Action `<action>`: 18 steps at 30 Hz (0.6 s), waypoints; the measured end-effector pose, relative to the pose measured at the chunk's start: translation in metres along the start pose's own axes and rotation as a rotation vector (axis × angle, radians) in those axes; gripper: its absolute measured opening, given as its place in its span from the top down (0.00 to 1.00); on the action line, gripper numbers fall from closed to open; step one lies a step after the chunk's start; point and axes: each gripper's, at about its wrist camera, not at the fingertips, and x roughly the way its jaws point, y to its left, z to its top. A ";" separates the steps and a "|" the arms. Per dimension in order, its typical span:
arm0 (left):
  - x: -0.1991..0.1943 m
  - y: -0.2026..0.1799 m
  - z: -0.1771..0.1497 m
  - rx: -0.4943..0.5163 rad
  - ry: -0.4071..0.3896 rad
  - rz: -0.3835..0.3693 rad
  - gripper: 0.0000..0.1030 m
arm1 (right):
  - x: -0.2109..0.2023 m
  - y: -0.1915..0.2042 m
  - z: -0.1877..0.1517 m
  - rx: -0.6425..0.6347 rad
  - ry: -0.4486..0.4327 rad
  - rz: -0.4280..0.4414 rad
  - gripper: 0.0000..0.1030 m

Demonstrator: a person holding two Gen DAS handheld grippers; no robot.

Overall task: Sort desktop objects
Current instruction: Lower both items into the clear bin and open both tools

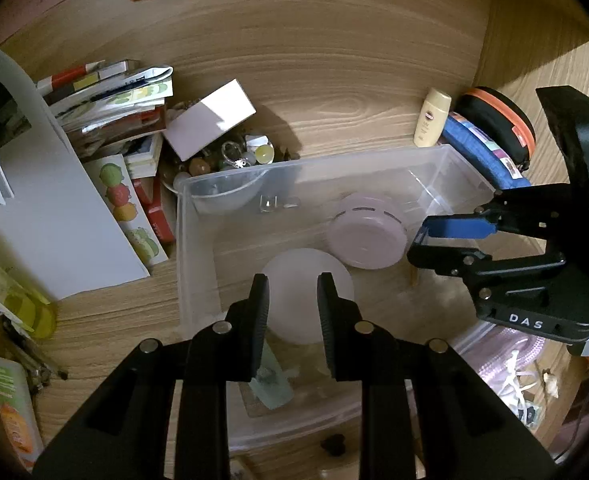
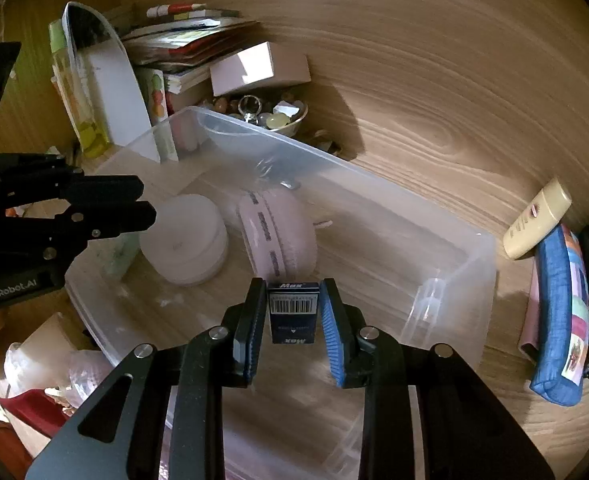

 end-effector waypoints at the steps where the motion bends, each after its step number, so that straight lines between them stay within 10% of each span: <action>1: -0.001 0.000 0.000 0.000 -0.001 -0.001 0.77 | 0.000 0.001 0.000 -0.002 0.004 0.000 0.76; 8: -0.009 -0.002 0.000 0.017 -0.028 -0.011 0.75 | -0.007 0.005 0.001 -0.013 -0.002 -0.030 0.69; 18: -0.043 -0.003 -0.006 0.019 -0.109 0.026 0.44 | -0.048 0.010 -0.003 -0.016 -0.106 -0.129 0.33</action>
